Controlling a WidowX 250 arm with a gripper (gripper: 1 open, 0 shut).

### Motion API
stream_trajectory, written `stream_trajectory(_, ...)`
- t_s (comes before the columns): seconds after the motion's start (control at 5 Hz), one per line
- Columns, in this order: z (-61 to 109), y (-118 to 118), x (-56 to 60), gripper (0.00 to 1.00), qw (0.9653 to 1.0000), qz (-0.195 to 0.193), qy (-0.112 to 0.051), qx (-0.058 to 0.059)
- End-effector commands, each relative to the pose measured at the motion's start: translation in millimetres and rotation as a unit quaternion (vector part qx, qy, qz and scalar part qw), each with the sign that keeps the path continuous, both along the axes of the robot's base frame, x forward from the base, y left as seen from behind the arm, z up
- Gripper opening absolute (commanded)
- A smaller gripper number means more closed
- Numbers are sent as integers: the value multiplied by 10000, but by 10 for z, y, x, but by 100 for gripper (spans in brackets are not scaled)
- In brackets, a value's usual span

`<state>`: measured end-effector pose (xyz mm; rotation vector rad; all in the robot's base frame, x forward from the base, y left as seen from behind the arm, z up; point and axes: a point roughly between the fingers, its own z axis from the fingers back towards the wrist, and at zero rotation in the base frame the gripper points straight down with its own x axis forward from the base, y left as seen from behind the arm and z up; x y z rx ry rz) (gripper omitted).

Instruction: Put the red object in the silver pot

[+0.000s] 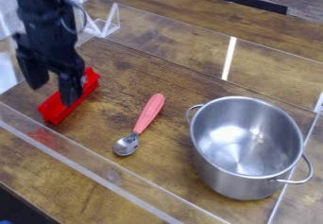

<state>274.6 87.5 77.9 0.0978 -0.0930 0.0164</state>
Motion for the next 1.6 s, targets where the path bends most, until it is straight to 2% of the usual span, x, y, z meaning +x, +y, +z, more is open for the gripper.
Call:
stream_trajectory(0.0,-81,62,21,100,9999,99,-116,6)
stream_trajectory(0.2,-215,58,31,100,9999,109,-50,-13)
stream_trajectory(0.4,-306,55,39,0,9999,128,1,-30)
stream_trajectory(0.8,366,-298,179,0,9989,34,-363,282)
stream_trajectory(1.0,632,-703,380,0,9976,-256,-582,260)
stream_trajectory(1.2,712,-1149,521,0,9959,-583,-684,110)
stream_trajectory(1.4,639,-978,448,100,9961,-561,-673,104)
